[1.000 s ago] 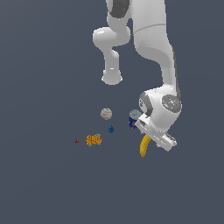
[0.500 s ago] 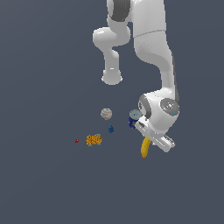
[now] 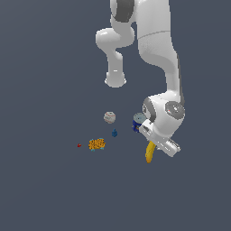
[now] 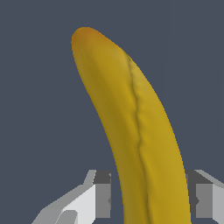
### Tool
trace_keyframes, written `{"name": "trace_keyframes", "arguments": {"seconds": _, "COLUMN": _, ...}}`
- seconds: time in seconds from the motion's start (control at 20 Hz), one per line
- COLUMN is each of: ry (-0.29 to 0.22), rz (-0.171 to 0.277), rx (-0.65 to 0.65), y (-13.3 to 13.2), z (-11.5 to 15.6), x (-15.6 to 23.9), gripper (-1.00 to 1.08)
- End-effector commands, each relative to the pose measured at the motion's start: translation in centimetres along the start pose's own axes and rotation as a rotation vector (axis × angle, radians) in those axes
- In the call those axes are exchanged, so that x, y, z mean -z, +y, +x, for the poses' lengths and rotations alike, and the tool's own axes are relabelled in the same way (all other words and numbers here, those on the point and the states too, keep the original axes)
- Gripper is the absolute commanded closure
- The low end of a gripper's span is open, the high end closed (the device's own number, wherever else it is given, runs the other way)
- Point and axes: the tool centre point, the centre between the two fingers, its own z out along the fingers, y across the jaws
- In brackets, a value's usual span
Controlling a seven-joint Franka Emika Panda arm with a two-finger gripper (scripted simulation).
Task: Pick up a designated object from a clutter of objects.
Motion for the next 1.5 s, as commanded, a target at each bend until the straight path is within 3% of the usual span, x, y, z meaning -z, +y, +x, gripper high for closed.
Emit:
{"name": "trace_keyframes", "arguments": {"seconds": 0.0, "ry": 0.001, "rz": 0.002, "rx": 0.000, "y": 0.1, "z": 0.1, "x": 0.3, "gripper": 1.08}}
{"name": "trace_keyframes", "arguments": {"seconds": 0.6, "ry": 0.001, "rz": 0.002, "rx": 0.000, "y": 3.1, "z": 0.9, "x": 5.0, "gripper": 1.08}}
{"name": "trace_keyframes", "arguments": {"seconds": 1.45, "ry": -0.001, "rz": 0.004, "rx": -0.001, "y": 11.6, "z": 3.5, "x": 18.7, "gripper": 1.08}}
